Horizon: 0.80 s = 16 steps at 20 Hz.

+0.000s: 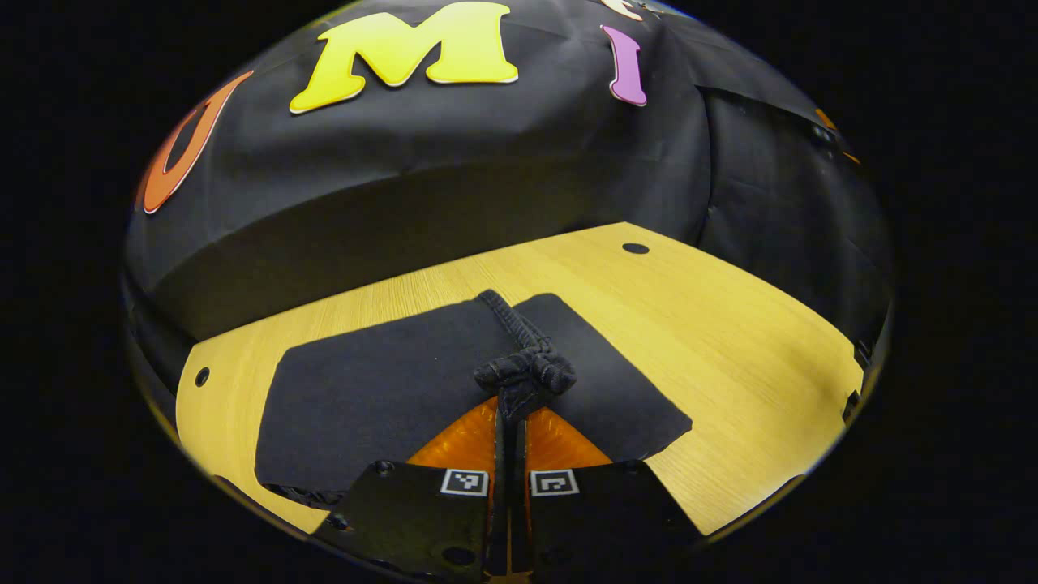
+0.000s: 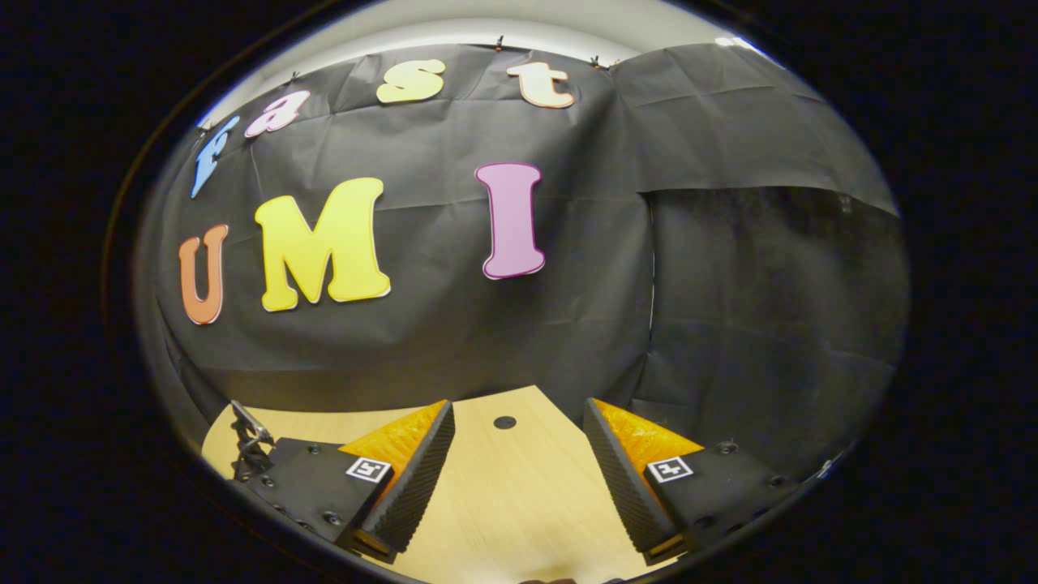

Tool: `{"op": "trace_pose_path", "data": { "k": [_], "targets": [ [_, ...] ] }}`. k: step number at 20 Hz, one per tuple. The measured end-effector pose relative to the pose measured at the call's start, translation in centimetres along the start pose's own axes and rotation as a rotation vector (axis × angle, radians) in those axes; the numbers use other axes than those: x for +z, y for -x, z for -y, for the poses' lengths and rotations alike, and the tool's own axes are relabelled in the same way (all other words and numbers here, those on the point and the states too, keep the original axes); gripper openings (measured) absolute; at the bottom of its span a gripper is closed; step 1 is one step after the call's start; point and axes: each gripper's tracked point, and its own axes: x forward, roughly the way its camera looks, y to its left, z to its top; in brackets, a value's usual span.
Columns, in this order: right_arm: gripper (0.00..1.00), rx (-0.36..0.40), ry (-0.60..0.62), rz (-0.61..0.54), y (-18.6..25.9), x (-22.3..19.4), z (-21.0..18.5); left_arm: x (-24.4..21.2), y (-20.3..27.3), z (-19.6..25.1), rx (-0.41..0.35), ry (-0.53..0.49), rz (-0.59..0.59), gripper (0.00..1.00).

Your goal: Grasp the waist and the cuffs of the jeans and fold them to make the two legs overlap; first hold the waist and fold one-third of the jeans toward the cuffs, then hold the cuffs and fold the remaining one-third in the same direction to finish folding.

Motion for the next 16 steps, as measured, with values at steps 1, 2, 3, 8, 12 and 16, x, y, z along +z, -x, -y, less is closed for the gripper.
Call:
{"op": "trace_pose_path", "data": {
  "k": [1, 2, 3, 8, 12, 16],
  "targets": [
    [0.99, 0.003, 0.000, -0.005, 0.0, -0.1, -0.2, -0.6, -0.1, 0.0, 0.004, -0.002, -0.010, 0.05],
    [0.99, 0.005, 0.002, -0.008, -0.1, -0.2, -0.3, -0.8, -0.3, 0.1, 0.010, -0.005, -0.010, 0.05],
    [0.99, 0.007, 0.005, -0.009, -0.2, -0.2, -0.4, -0.8, -0.5, 0.1, 0.015, -0.012, -0.008, 0.14],
    [0.99, 0.013, 0.012, -0.003, -0.1, 0.2, -0.7, -0.7, -0.4, 0.9, -0.023, 0.014, 0.001, 0.25],
    [0.99, 0.017, 0.011, -0.010, 0.0, -0.2, -0.9, -0.2, 0.1, 1.1, -0.024, 0.055, 0.004, 0.56],
    [0.99, 0.031, 0.018, -0.010, -0.1, -0.4, -1.4, 2.5, 1.6, 0.3, -0.014, 0.087, 0.060, 0.64]
  ]
}}
